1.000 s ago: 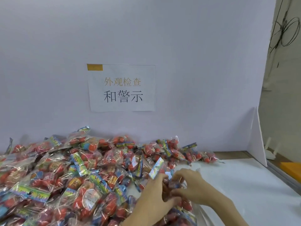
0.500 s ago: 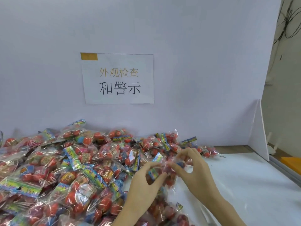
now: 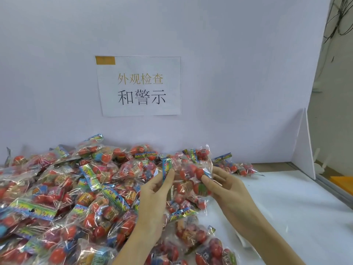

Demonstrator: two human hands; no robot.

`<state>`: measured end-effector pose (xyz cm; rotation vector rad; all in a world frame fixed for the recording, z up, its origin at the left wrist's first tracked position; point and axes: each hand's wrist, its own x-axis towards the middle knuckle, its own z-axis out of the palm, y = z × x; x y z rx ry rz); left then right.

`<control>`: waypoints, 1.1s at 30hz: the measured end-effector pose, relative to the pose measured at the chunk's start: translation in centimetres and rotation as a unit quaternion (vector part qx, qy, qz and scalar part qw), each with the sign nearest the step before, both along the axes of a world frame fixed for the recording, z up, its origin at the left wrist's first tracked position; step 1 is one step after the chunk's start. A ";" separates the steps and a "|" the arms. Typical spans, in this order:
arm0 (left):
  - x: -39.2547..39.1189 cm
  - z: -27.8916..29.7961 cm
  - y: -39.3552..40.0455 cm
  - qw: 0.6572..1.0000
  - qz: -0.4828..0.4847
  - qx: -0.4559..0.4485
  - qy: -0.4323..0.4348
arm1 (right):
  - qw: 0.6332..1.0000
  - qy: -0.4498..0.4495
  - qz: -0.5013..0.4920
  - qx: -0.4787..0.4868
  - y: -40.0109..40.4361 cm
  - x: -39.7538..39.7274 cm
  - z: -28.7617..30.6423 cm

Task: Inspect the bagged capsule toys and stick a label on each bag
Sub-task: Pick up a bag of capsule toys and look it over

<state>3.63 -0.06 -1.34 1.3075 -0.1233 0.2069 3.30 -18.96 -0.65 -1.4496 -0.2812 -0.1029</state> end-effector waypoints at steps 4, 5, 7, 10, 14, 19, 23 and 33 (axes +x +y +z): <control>0.1 -0.6 0.0 0.999 0.020 0.044 -0.021 | 1.000 0.011 -0.026 0.013 -0.1 0.0 -0.1; 0.1 -0.9 0.0 0.998 0.022 0.051 -0.021 | 0.999 0.015 -0.035 0.010 0.1 -0.1 -0.1; 0.1 -1.1 0.0 0.999 0.007 0.052 -0.014 | 0.999 0.014 -0.047 0.000 0.3 -0.1 -0.2; 0.0 -0.7 -0.3 0.996 0.012 0.077 -0.034 | 0.997 -0.002 -0.070 -0.020 0.8 -0.2 -0.4; 0.1 -1.0 -0.3 0.991 0.081 0.096 -0.042 | 0.997 -0.012 -0.071 -0.027 1.1 -0.5 -0.3; -0.5 -0.3 -0.4 0.989 0.081 0.099 -0.072 | 0.998 -0.010 -0.066 0.007 1.0 -0.9 0.2; -0.5 -0.3 -0.3 0.990 0.072 0.078 -0.089 | 0.997 0.013 -0.042 0.057 1.0 -0.9 0.4; -0.7 0.2 -0.3 0.995 0.079 -0.025 -0.051 | 0.989 -0.006 -0.042 0.140 1.9 -1.9 0.9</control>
